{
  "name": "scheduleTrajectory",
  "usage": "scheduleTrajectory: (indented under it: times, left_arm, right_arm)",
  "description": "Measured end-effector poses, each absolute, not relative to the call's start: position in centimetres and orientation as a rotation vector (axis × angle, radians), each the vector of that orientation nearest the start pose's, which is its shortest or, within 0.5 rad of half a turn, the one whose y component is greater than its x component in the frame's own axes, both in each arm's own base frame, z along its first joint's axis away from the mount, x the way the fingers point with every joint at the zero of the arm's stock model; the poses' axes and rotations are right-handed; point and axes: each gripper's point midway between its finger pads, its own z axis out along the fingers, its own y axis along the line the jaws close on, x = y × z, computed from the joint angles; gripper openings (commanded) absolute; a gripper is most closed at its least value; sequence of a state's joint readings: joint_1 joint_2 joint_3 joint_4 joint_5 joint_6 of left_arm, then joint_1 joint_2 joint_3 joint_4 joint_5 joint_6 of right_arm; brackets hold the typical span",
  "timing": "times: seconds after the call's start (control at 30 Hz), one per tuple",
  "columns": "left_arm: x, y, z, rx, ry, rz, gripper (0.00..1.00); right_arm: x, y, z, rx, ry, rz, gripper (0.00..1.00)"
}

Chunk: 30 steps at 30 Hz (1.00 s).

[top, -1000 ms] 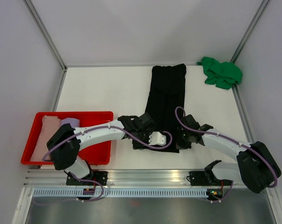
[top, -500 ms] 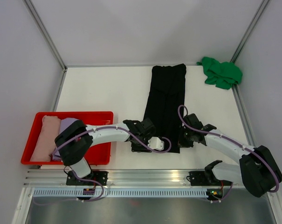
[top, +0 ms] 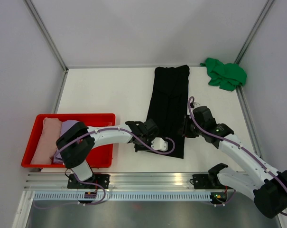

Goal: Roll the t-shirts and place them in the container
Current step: Roll the tshirt

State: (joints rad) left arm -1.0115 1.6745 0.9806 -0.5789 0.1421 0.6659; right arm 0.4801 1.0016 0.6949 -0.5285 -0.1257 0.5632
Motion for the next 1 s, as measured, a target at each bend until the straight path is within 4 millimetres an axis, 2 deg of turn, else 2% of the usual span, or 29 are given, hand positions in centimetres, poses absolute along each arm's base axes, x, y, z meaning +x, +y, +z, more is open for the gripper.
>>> scheduleTrajectory:
  times: [0.17, 0.3, 0.4, 0.57, 0.73, 0.87, 1.0]
  left_arm:
    - [16.6, -26.9, 2.8, -2.461, -2.272, 0.453, 0.02]
    - [17.1, -26.9, 4.0, -2.378, -2.324, 0.576, 0.02]
    - [17.3, -26.2, 4.1, -2.285, -2.369, 0.647, 0.02]
    - [16.3, -25.0, 3.9, -2.190, -2.397, 0.709, 0.02]
    - [14.3, -24.3, 4.8, -2.143, -2.402, 0.791, 0.02]
    - [12.6, -22.4, 4.8, -2.117, -2.402, 0.786, 0.02]
    - [11.2, -20.7, 5.1, -2.091, -2.392, 0.772, 0.02]
  right_arm:
    - [20.9, 16.2, 12.1, -0.029, 2.451, 0.647, 0.56]
    - [19.7, 15.8, 12.5, -0.074, 2.384, 0.682, 0.56]
    - [19.0, 16.0, 12.8, -0.109, 2.315, 0.722, 0.59]
    - [16.1, 17.7, 10.7, -0.242, 2.340, 0.761, 0.60]
    - [13.8, 19.6, 8.6, -0.426, 2.407, 0.726, 0.60]
    - [11.6, 20.7, 7.1, -0.591, 2.426, 0.667, 0.59]
    - [8.7, 22.3, 6.6, -0.830, 2.361, 0.619, 0.60]
